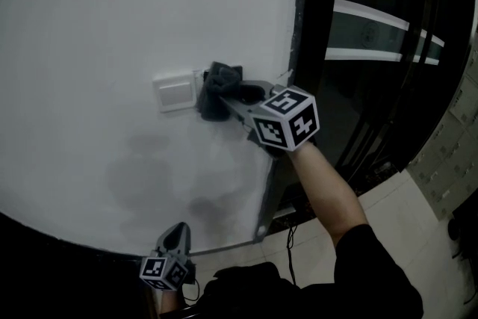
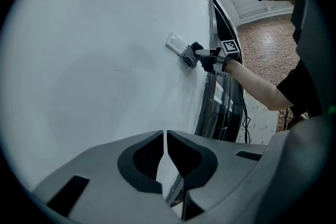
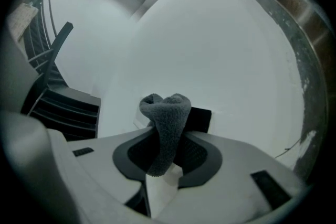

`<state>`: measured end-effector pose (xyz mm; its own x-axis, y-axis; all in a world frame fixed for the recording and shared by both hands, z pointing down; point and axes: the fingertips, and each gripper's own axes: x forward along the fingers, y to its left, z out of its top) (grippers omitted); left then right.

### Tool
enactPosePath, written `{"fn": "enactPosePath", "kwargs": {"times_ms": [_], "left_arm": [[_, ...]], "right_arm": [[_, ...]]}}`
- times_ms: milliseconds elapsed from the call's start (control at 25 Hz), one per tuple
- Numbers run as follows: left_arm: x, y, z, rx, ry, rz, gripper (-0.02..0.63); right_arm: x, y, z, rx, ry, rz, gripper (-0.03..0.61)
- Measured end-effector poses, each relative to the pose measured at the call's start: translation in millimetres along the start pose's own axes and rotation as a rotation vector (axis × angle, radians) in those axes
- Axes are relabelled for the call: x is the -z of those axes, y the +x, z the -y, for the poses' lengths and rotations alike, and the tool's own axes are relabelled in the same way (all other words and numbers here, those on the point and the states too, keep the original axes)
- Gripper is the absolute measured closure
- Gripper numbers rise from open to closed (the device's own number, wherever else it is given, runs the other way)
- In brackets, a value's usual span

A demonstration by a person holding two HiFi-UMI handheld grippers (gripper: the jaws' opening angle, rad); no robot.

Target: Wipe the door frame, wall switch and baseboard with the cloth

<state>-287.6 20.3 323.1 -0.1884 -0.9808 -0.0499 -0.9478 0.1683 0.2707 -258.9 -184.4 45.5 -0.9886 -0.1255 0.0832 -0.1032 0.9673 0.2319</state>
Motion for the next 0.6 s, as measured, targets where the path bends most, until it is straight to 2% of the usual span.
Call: {"fn": "enactPosePath", "kwargs": {"times_ms": [600], "left_arm": [[-2.6, 8.3, 6.6, 0.026, 0.021, -0.022, 0.609]], "right_arm": [[14.6, -27.5, 30.9, 0.083, 0.020, 0.006, 0.480]]}}
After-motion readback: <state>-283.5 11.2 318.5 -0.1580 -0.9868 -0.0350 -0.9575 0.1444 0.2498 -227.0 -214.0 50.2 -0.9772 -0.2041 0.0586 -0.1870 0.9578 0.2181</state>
